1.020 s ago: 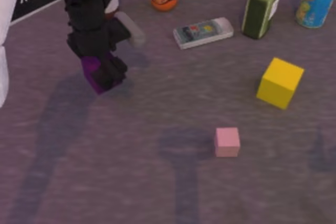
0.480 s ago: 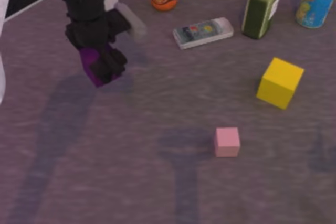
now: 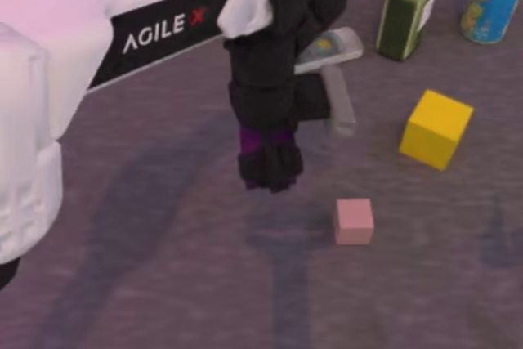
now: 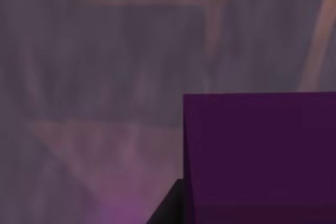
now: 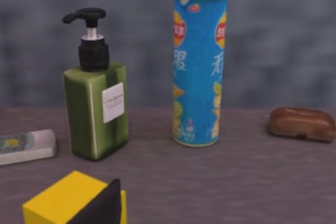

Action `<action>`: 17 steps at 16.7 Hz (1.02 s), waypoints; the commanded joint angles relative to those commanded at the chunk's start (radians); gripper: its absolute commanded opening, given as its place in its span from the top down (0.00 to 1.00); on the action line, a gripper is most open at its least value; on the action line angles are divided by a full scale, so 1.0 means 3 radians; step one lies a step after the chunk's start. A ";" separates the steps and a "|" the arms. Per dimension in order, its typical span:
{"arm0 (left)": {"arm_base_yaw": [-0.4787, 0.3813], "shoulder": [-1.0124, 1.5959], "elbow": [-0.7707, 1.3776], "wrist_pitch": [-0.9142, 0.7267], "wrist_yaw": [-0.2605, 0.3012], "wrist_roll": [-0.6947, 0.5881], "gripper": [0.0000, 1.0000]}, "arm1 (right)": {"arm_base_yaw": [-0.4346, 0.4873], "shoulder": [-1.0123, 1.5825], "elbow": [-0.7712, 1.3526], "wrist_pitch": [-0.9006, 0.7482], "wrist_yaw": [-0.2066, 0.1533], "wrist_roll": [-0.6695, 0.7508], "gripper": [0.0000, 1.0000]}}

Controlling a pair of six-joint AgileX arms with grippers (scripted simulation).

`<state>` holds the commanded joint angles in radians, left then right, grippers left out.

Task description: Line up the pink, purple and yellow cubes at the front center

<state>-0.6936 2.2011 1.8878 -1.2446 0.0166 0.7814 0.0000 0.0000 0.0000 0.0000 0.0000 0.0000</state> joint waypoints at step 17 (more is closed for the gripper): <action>-0.0313 0.0118 -0.0679 0.0801 0.0004 0.0093 1.00 | 0.0000 0.0000 0.0000 0.0000 0.0000 0.0000 0.00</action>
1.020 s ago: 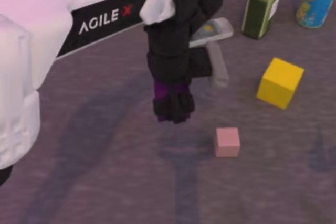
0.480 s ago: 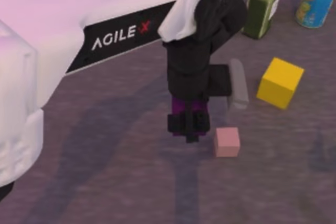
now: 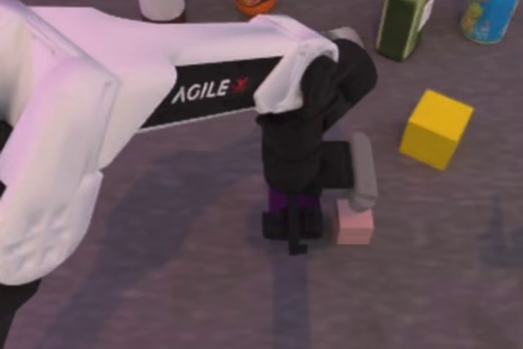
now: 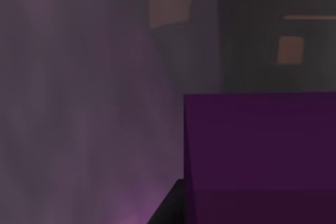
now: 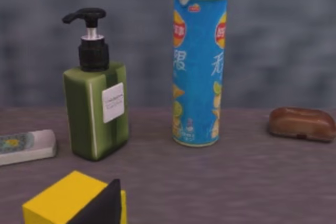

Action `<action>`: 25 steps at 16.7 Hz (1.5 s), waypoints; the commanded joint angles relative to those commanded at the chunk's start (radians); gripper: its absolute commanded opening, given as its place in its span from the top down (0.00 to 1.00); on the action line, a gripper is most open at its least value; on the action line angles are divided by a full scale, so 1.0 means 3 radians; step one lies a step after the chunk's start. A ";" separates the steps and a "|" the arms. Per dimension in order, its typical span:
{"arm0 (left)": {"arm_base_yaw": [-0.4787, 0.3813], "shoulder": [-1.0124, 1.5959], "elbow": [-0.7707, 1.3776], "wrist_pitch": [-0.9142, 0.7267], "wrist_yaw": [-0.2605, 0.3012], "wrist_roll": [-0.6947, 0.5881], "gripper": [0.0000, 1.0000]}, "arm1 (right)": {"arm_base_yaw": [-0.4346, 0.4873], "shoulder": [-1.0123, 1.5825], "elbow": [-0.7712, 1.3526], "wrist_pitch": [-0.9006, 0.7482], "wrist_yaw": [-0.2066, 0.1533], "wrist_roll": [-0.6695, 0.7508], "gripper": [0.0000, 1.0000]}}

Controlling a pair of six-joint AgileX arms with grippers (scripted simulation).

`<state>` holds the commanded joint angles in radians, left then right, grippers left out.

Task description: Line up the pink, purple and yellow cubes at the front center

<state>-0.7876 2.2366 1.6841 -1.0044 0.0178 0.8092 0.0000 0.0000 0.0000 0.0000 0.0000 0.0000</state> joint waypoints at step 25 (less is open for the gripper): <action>0.0000 0.0002 -0.0004 0.0004 0.0000 0.0000 0.00 | 0.0000 0.0000 0.0000 0.0000 0.0000 0.0000 0.00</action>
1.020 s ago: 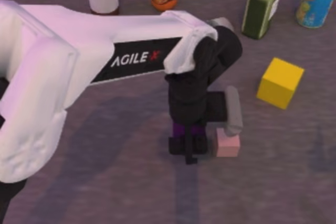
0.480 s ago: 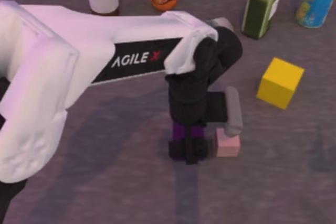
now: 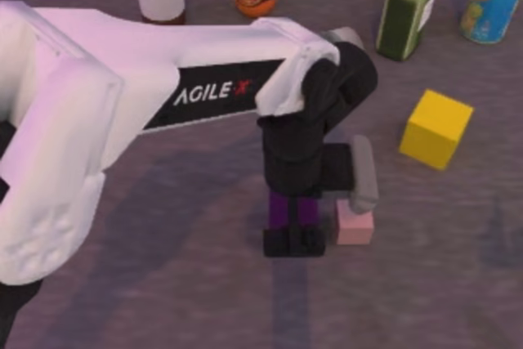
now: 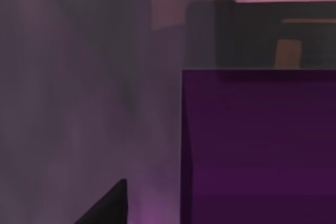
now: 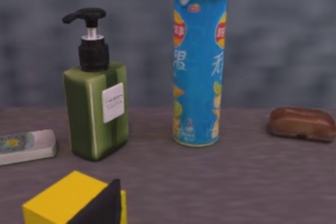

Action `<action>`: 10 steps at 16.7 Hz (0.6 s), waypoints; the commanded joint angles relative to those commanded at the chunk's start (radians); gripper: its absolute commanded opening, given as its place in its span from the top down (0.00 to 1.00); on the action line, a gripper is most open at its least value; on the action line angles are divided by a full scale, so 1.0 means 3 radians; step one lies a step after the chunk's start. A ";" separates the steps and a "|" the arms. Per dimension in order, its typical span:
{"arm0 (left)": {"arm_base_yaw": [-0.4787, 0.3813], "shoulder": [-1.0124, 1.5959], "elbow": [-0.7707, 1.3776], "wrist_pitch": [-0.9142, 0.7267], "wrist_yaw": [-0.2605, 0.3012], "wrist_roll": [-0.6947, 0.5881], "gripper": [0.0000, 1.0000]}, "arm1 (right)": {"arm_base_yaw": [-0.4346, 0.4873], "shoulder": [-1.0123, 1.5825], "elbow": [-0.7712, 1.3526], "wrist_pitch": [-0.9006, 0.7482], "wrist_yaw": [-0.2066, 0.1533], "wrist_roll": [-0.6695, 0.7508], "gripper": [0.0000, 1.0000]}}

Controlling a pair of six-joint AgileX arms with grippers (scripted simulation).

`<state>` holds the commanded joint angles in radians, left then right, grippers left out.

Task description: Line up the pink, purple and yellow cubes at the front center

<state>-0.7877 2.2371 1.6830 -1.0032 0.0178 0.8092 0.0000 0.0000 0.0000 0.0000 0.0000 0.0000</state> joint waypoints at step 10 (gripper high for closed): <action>0.0072 -0.0187 0.0579 -0.0772 -0.0002 0.0002 0.00 | 0.0000 0.0000 0.0000 0.0000 0.0000 0.0000 0.00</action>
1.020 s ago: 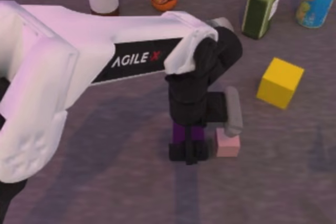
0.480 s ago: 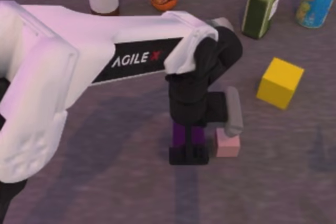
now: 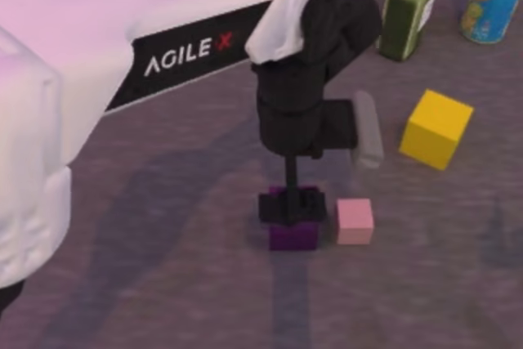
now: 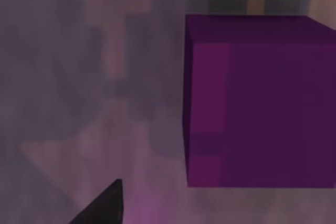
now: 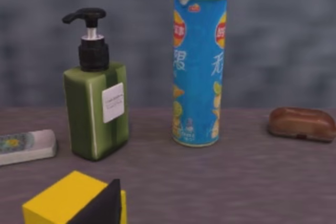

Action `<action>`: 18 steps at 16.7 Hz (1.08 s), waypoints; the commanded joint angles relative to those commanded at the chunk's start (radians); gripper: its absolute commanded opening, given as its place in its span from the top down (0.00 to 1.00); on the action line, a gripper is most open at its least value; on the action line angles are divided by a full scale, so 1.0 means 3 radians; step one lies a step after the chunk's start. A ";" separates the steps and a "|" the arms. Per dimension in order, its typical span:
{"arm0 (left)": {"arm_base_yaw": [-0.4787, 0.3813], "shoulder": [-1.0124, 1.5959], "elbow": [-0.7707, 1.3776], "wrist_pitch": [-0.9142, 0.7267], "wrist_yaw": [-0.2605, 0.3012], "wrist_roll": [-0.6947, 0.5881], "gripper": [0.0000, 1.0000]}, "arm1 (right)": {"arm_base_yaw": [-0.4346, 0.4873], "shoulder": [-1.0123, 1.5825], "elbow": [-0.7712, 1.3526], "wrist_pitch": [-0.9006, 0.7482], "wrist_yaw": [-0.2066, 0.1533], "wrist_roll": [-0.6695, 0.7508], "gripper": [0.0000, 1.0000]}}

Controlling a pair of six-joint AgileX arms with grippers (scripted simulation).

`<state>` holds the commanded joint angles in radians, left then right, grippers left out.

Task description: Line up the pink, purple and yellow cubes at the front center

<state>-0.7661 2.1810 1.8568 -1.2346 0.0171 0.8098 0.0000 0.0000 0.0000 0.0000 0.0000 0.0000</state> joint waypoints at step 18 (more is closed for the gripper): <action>0.0972 -0.2292 -0.2033 0.1286 -0.0076 -0.0844 0.00 | 0.0301 0.2648 0.2443 -0.1574 -0.0005 -0.0910 0.00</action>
<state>-0.4745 1.4933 1.2470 -0.8488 -0.0057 0.5565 0.0902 0.7945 0.7328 -0.4723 -0.0016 -0.2729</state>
